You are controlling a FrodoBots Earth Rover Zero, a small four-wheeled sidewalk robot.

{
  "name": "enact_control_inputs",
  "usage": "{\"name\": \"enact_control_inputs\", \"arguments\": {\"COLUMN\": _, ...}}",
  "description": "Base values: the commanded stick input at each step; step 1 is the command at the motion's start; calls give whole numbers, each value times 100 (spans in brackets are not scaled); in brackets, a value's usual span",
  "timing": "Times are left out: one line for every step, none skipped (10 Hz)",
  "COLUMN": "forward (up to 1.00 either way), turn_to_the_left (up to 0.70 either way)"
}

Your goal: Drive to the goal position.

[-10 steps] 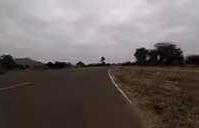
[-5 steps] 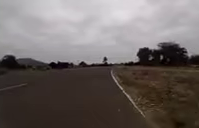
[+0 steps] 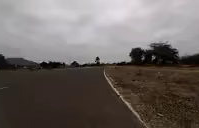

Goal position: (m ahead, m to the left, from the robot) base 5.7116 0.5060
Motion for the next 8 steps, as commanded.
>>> {"name": "enact_control_inputs", "arguments": {"forward": 70, "turn_to_the_left": -13}}
{"name": "enact_control_inputs", "arguments": {"forward": 70, "turn_to_the_left": -6}}
{"name": "enact_control_inputs", "arguments": {"forward": 70, "turn_to_the_left": 0}}
{"name": "enact_control_inputs", "arguments": {"forward": 70, "turn_to_the_left": 0}}
{"name": "enact_control_inputs", "arguments": {"forward": 70, "turn_to_the_left": 0}}
{"name": "enact_control_inputs", "arguments": {"forward": 70, "turn_to_the_left": 0}}
{"name": "enact_control_inputs", "arguments": {"forward": 70, "turn_to_the_left": 0}}
{"name": "enact_control_inputs", "arguments": {"forward": 70, "turn_to_the_left": 0}}
